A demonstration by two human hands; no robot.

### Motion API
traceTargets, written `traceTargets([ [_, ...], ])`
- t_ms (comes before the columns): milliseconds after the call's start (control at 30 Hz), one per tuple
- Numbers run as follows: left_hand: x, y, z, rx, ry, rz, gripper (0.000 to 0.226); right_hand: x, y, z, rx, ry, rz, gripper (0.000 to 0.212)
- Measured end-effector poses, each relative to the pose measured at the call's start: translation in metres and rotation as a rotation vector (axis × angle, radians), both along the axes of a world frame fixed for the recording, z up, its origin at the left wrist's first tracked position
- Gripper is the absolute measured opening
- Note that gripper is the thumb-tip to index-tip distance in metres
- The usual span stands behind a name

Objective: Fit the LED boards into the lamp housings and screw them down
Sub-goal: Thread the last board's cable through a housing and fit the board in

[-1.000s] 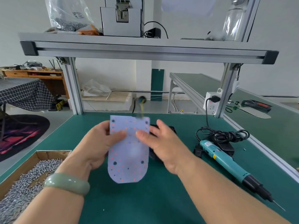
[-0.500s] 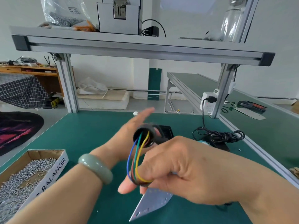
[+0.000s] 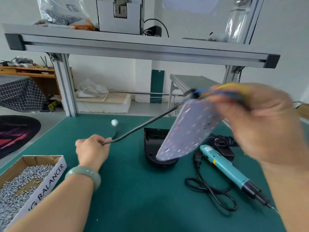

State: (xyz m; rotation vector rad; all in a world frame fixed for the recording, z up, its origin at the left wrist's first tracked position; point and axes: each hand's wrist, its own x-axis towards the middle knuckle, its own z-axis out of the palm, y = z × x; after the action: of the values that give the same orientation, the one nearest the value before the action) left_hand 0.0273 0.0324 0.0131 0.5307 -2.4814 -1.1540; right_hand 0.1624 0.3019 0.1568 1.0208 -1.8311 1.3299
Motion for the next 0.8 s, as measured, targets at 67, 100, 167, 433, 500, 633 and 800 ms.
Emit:
traceTargets([
  [67, -0.001, -0.015, -0.009, -0.087, -0.081, -0.023, 0.033, -0.009, 0.025, 0.002, -0.189, -0.02, -0.073, 0.016],
  [100, -0.002, -0.016, -0.007, -0.123, -0.089, -0.053, 0.039, -0.013, 0.031, 0.0, -0.246, 0.016, -0.125, 0.013],
  [167, -0.004, -0.019, -0.005, -0.096, -0.047, -0.068, 0.042, -0.019, 0.035, -0.006, -0.326, -0.019, -0.147, 0.01],
  [433, 0.015, 0.001, 0.034, 0.794, 0.251, 0.132, 0.033, -0.041, 0.013, -0.042, -0.641, -0.435, -0.084, 0.035],
  [500, 0.027, 0.015, 0.049, 1.072, 0.218, -0.108, 0.033, -0.048, -0.008, -0.051, -0.691, -0.542, -0.088, 0.033],
  [633, 0.054, 0.042, 0.053, 0.993, 0.088, -0.511, 0.04, -0.064, -0.048, -0.065, -0.812, -0.698, -0.059, 0.027],
  [800, 0.065, 0.04, 0.051, 0.942, -0.034, -0.655, 0.056, -0.079, -0.07, -0.076, -0.773, -0.75, -0.141, 0.025],
])
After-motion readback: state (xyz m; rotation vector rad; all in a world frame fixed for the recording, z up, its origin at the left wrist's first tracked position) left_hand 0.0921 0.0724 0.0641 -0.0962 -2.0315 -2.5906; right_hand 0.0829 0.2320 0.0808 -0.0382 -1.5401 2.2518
